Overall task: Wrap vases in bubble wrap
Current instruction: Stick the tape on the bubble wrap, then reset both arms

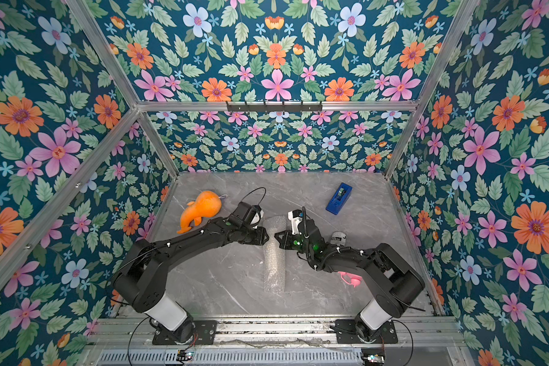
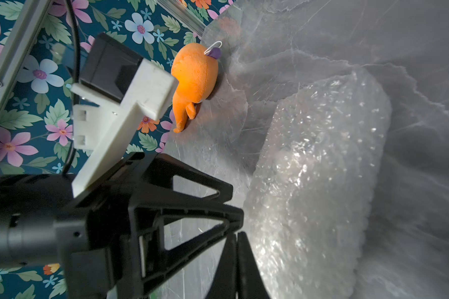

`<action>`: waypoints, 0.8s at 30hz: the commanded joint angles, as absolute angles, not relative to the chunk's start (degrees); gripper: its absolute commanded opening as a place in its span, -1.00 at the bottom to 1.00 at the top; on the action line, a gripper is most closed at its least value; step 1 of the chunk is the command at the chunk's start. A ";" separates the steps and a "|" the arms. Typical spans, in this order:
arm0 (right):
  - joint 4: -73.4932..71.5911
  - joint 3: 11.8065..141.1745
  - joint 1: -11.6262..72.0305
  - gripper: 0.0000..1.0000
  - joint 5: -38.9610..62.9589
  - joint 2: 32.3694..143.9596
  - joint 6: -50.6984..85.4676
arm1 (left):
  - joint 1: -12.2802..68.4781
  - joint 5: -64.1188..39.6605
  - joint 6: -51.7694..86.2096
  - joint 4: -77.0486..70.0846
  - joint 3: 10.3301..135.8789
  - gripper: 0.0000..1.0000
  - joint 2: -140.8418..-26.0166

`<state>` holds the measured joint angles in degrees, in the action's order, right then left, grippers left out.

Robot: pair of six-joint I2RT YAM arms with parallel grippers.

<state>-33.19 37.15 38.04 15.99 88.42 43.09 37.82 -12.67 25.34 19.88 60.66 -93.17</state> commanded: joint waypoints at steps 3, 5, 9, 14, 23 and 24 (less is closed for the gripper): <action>-18.97 39.38 38.39 -0.70 10.56 80.02 36.03 | 37.75 -5.17 21.34 25.77 63.55 0.11 -90.73; -13.06 40.44 38.41 -0.59 7.92 75.19 32.38 | 37.79 -3.14 19.73 25.94 64.45 0.19 -88.20; -1.38 41.92 38.41 -0.38 0.50 63.93 23.47 | 37.78 2.18 16.63 23.74 65.50 0.63 -81.57; 0.09 36.30 38.24 0.08 -19.63 47.94 14.07 | 37.49 17.34 11.78 10.89 57.01 0.99 -71.96; -10.23 22.61 22.18 0.52 -23.70 35.77 -0.81 | 30.37 41.74 4.86 -25.04 31.55 0.99 -67.09; -11.73 21.16 18.90 0.55 -22.48 36.25 0.31 | 28.39 41.11 3.73 -29.63 28.51 0.99 -66.96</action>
